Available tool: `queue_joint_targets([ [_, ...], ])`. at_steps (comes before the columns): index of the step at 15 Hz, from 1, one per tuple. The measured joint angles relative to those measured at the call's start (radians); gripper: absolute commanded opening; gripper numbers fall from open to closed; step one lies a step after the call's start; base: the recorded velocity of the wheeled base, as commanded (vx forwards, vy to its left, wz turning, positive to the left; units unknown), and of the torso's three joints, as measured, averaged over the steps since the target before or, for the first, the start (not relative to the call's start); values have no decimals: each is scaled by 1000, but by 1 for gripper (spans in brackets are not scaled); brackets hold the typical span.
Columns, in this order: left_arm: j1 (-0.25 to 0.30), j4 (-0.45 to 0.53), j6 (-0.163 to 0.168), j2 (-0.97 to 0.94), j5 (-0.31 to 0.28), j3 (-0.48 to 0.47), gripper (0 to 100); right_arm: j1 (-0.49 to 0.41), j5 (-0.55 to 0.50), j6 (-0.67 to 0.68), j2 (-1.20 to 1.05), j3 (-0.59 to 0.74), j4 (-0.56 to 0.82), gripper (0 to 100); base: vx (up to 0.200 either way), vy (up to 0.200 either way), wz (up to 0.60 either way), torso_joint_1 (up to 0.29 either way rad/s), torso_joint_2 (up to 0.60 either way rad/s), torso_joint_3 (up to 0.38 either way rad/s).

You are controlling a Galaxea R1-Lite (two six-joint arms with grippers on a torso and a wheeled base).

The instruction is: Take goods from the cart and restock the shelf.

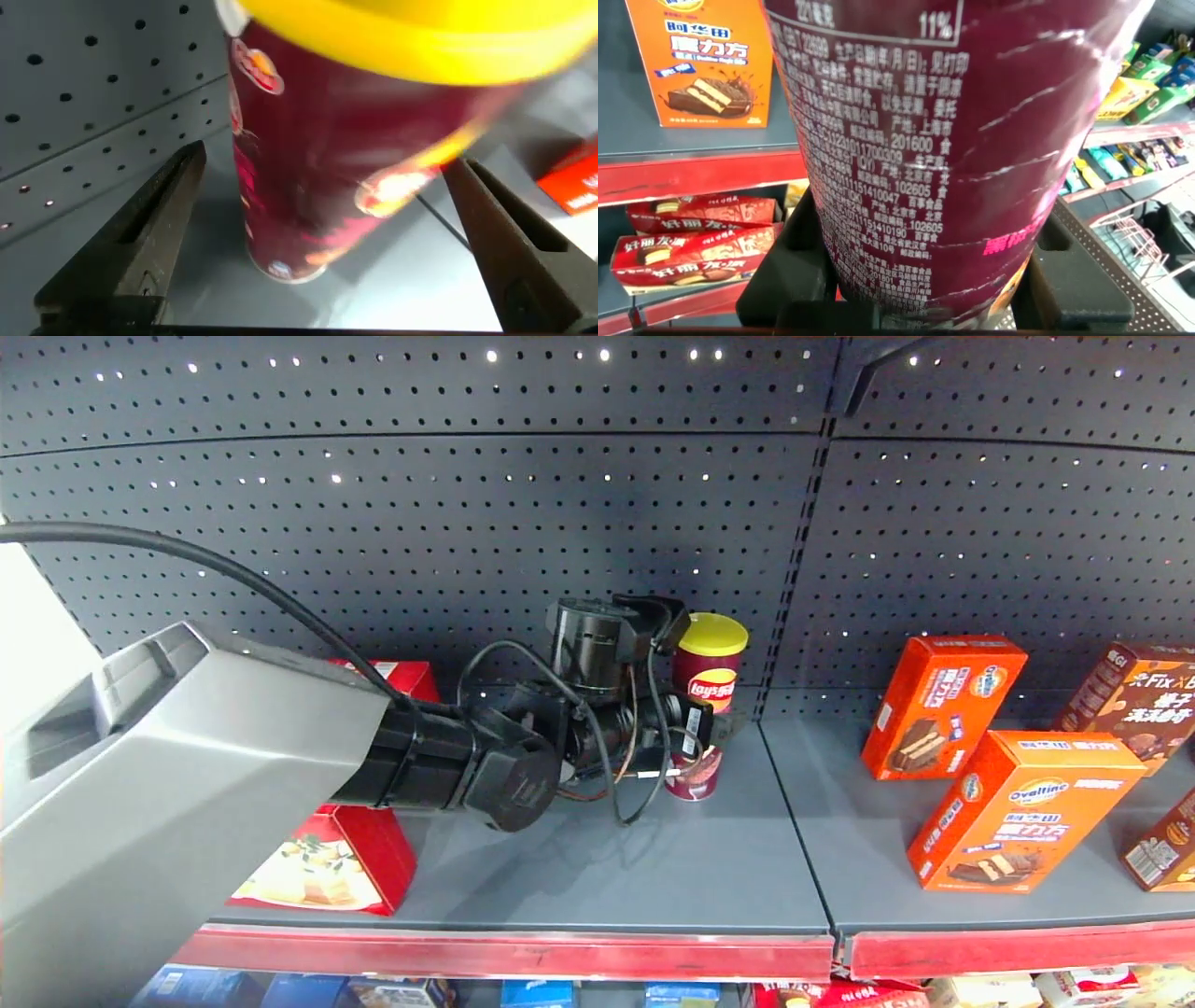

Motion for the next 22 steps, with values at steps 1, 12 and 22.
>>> queue_joint_targets([
  [1, 4, -1, 1, 12, 0, -15, 100, 0, 0, -1, -1, 1, 0, 0, 0, 0, 0, 0, 0, 0],
  [12, 32, -1, 1, 195, -4, -230, 0, -1, -1, -47, -69, 60, 15, 0, 0, 0, 0, 0, 0, 0],
  [22, 17, 2, 0, 209, 0, -252, 0, 0, 0, -48, -76, 54, 15, 0, 0, 0, 0, 0, 0, 0],
])
